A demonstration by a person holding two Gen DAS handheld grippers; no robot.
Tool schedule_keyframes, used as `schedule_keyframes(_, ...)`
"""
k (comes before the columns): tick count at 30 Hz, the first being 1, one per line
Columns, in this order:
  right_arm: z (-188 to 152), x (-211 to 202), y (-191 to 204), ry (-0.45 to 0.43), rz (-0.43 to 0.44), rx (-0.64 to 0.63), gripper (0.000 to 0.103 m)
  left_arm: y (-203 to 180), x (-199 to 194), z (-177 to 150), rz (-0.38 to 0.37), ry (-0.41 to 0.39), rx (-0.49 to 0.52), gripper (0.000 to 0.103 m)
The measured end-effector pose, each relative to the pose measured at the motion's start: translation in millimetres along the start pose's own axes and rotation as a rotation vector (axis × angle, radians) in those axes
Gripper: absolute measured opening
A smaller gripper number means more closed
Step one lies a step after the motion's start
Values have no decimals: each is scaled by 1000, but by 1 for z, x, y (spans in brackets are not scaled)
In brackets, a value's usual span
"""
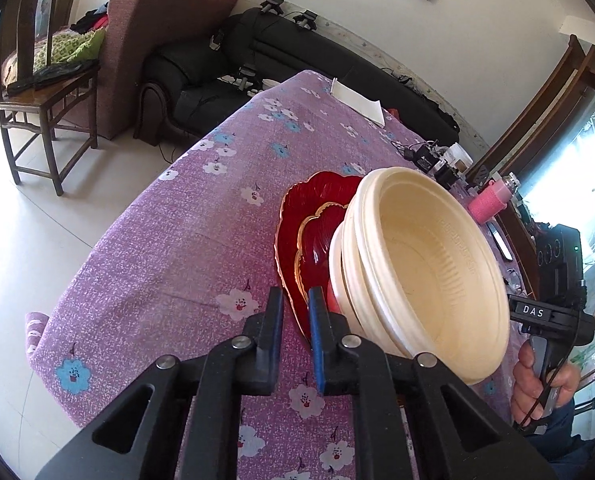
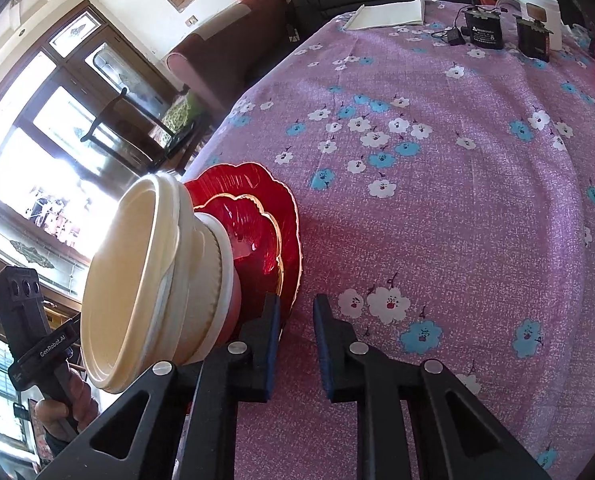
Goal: Organize plates and bowls
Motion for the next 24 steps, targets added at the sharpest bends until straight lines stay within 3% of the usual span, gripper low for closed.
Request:
schedule_keyframes(3, 0, 4, 2, 3, 1, -4, 13, 2, 4, 3, -3, -1, -7, 11)
schedule_keyframes(24, 3, 6, 5, -24, -63, -7, 13, -9, 15, 5, 26, -21, 20, 11)
Point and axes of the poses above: each gripper's, at about its wrist camera, not at the fingertips, and x roughly the way its jaws point, y to its left, z to its top, the point moved 1 cm from there along x, roughly the way its jaws point, and after that the axes turned 5 degrees about -x, right-handed, at the moved point
